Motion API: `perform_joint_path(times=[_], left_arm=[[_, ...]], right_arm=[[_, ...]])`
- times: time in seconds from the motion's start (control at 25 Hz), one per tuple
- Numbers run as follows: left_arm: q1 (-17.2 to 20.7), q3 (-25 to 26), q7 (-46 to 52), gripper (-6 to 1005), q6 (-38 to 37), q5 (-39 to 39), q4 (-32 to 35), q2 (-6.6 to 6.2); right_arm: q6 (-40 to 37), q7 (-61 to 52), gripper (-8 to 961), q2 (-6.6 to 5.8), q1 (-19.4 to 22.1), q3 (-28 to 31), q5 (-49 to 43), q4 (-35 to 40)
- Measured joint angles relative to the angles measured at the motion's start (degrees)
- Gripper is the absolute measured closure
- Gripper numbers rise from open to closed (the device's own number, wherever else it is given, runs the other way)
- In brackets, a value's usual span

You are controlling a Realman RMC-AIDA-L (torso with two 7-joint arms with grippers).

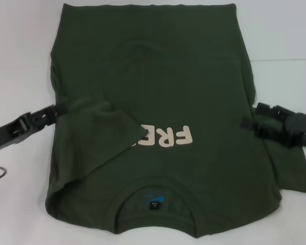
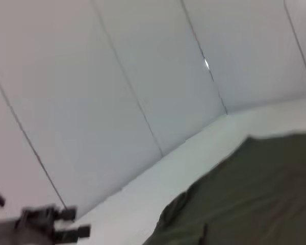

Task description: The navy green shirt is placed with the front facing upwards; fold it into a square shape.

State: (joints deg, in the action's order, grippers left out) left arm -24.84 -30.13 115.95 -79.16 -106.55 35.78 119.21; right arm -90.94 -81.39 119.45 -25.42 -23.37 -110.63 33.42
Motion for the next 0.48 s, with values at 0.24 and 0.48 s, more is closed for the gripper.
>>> perform_joint_path(times=[0.24, 0.48], left_arm=[[0.1, 6.5, -2.8, 271, -10.2, -9.5, 4.0, -1.66], [0.5, 7.0, -7.4, 275, -17.7, -14.9, 9.4, -2.31]], right_arm=[[-1.7, -28.6, 13, -3.36, -2.8, -6.2, -3.2, 12.3], [-5.3, -51.8, 13, -7.66, -6.2, -8.6, -10.5, 20.7]])
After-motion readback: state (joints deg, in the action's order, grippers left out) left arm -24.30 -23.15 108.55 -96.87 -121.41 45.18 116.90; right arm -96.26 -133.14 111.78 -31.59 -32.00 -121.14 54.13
